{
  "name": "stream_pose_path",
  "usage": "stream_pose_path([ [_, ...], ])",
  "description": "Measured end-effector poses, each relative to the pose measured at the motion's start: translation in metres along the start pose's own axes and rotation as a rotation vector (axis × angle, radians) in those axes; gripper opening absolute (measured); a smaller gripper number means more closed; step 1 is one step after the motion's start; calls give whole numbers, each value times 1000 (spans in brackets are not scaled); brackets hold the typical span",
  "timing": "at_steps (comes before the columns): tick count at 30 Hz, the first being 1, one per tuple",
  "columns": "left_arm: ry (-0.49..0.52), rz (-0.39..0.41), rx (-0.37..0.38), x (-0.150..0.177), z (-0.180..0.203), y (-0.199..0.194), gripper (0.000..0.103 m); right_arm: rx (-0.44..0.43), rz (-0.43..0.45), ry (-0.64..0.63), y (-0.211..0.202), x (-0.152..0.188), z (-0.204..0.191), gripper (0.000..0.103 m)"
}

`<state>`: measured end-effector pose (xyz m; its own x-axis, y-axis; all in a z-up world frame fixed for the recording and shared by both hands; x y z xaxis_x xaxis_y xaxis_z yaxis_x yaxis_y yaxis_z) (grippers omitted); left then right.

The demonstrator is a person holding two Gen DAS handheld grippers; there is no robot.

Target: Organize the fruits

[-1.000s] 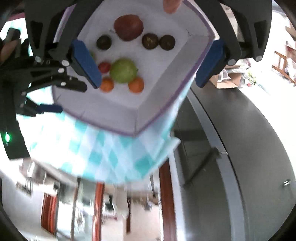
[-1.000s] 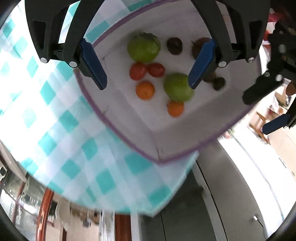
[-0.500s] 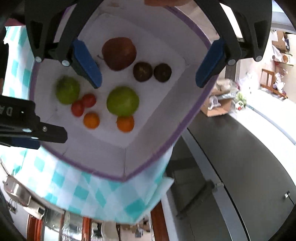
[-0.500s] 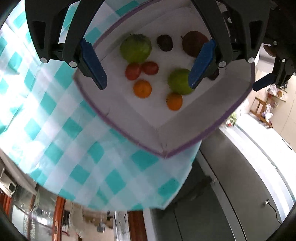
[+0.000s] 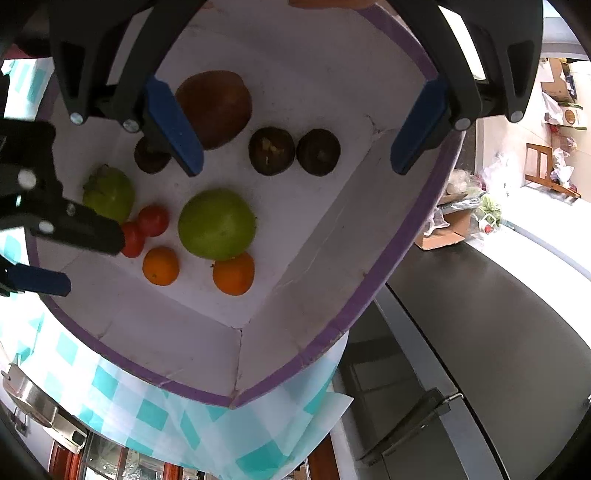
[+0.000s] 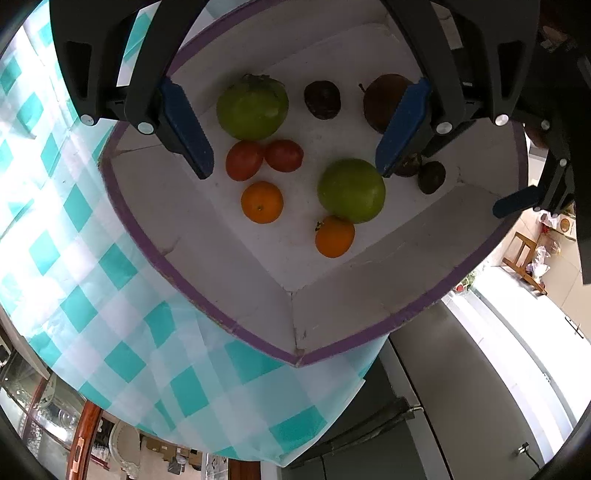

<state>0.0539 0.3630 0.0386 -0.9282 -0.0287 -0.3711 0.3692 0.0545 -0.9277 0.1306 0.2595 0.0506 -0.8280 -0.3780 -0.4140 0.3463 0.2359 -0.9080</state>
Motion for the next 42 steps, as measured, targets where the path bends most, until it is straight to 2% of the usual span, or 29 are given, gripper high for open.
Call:
stream_pose_path([
  [32,-15,-33,55,2,-3,11,102,16,-25,-5,7,9,-4,87],
  [38,-17,-45,27,8,-3,6,101,-11,-1,17,-2,13,-2,87],
  [42,-22,-27,-28,12,-2,-7,102,-55,58,26,-21,18,0,87],
])
Point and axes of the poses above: each gripper's, at about its wrist camera, not at the fingertips, and y roughly the way its jaws point, z to its right, x to its underside, the point moved 7 cm from there along y, roughly the way its jaws point, and after that the axes turned 3 degrees about x, right-handed, at the moved point
